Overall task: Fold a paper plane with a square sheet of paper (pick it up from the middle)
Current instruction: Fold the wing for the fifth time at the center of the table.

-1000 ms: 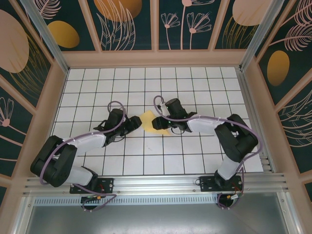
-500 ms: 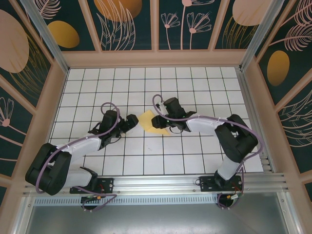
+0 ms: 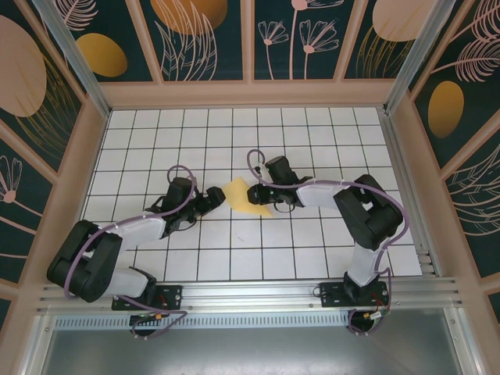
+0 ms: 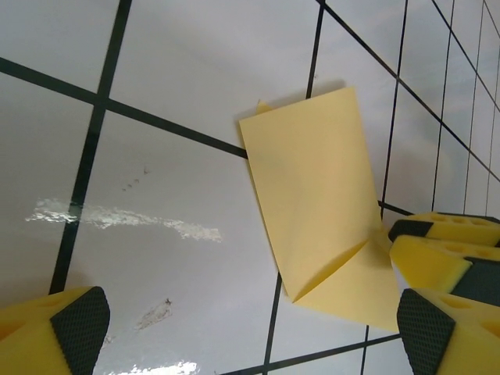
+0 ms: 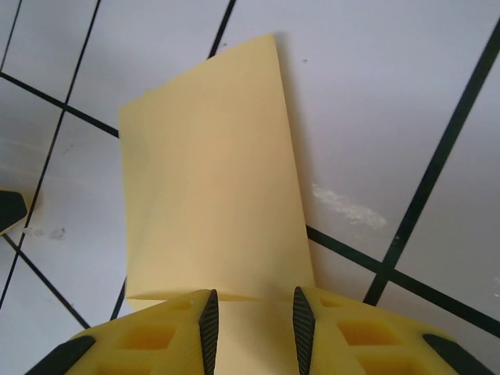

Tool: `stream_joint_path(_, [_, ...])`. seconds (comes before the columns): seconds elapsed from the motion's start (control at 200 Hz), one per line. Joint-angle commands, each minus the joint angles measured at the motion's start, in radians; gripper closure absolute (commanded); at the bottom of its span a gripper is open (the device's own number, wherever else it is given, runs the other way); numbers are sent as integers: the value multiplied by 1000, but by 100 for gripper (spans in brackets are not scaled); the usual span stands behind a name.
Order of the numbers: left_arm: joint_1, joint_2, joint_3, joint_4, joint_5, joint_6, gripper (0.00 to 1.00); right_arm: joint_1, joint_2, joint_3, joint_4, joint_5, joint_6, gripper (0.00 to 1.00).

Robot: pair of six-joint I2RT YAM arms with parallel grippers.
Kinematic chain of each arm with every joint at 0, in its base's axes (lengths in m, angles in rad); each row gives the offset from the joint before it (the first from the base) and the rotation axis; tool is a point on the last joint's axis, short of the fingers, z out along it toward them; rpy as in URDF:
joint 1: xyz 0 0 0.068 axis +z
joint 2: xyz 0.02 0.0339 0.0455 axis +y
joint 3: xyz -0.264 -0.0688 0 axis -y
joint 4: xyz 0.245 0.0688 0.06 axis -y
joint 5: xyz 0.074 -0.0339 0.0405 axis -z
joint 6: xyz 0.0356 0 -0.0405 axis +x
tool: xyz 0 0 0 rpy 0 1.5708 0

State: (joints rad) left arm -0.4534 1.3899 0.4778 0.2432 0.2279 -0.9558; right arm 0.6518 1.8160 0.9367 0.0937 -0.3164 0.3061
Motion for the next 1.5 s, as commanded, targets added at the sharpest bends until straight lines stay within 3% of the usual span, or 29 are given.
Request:
stream_joint_path(0.0, [4,12,16,49,46,7,5,-6,23,20,28,-23,19,68])
stream_joint_path(0.415, [-38,66,15,166,143,-74,13,-31,63,2,38,-34,69,71])
stream_joint_path(0.891, [-80,237,28,409,214,-239,60,-41,72,-26,66,-58,100,72])
stream_joint_path(1.336, [-80,316,43,471,229,-274,69,-52,49,-38,95,-76,105,72])
stream_joint_path(1.496, [-80,349,61,478,229,-274,78,-50,30,-44,117,-77,103,71])
